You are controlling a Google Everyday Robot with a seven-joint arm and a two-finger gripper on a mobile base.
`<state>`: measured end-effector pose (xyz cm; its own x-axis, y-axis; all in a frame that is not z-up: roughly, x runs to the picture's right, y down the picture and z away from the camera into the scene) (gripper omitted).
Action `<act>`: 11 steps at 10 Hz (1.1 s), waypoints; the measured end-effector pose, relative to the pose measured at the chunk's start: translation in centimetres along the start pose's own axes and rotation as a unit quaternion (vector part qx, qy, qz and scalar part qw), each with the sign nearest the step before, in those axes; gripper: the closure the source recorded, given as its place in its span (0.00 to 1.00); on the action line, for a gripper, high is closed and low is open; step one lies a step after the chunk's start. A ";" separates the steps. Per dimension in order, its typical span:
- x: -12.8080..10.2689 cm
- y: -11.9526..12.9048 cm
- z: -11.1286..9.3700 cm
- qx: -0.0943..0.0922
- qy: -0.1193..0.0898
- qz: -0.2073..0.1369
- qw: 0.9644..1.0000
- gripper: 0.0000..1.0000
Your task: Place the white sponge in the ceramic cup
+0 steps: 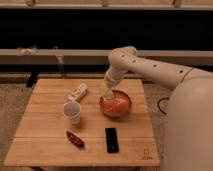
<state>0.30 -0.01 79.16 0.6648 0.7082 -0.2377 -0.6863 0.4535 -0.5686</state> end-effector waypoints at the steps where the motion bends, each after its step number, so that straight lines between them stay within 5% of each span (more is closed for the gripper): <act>1: -1.7 2.0 -1.8 -0.014 -0.021 -0.035 0.999 0.90; 4: -5.0 6.5 -4.0 -0.049 -0.066 -0.114 0.990 0.90; 8: -6.9 9.2 -3.4 -0.103 -0.107 -0.161 0.976 0.90; 11: -7.1 9.7 -3.2 -0.116 -0.113 -0.167 0.973 0.90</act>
<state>-10.15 -2.36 72.76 0.7394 0.6551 0.1558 -0.3407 0.5635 -0.7526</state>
